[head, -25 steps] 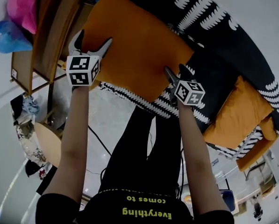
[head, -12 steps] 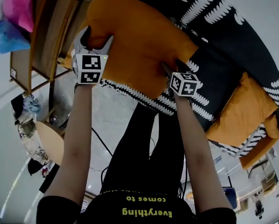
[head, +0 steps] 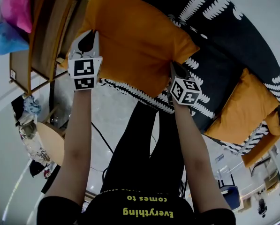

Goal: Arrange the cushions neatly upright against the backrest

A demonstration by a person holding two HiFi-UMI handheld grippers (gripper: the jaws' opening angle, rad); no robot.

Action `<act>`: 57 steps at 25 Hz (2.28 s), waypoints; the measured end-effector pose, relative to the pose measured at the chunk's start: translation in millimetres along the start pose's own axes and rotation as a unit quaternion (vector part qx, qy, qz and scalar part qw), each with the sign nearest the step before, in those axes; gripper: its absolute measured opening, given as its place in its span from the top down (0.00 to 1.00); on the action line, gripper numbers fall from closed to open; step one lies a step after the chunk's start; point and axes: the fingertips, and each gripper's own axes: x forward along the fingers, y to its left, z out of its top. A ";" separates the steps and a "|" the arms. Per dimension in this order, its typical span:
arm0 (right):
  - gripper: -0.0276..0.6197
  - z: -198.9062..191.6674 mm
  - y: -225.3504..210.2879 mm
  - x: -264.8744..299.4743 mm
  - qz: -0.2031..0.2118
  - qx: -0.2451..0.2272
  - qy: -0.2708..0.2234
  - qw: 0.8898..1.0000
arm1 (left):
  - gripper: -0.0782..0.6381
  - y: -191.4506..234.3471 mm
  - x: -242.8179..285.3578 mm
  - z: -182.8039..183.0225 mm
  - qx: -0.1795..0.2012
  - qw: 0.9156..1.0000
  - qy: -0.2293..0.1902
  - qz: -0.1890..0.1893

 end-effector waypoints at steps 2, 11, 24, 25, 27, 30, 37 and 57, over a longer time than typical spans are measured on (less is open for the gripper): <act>0.93 6.5 2.1 -15.9 0.000 0.010 -0.026 1.000 | 0.88 -1.7 -7.6 -0.1 -0.018 1.000 -0.003 -0.008; 0.93 114.4 -0.9 -135.5 -0.033 -0.040 -0.198 0.979 | 0.88 -22.6 -56.2 61.7 -0.146 0.982 -0.115 -0.047; 0.86 103.6 -99.9 -100.6 -0.131 -0.091 -0.151 0.976 | 0.79 -95.2 99.9 40.1 -0.153 0.983 -0.047 -0.094; 0.86 104.1 -99.0 -98.3 -0.126 -0.098 -0.151 0.976 | 0.78 -97.4 105.2 39.9 -0.139 0.984 -0.044 -0.098; 0.80 106.3 -97.4 -96.9 -0.117 -0.097 -0.151 0.977 | 0.77 -98.8 107.3 40.6 -0.118 0.986 -0.051 -0.104; 0.72 105.9 -93.7 -98.6 -0.108 -0.096 -0.149 0.978 | 0.71 -98.7 96.8 40.2 -0.110 0.986 -0.058 -0.112; 0.77 127.1 -68.0 -136.7 -0.102 -0.102 -0.209 0.967 | 0.68 -91.9 28.8 105.6 -0.152 0.970 -0.162 -0.102; 0.94 233.2 107.9 -370.4 -0.042 -0.177 -0.373 0.910 | 0.89 -109.6 -191.1 268.9 -0.098 0.931 -0.315 -0.156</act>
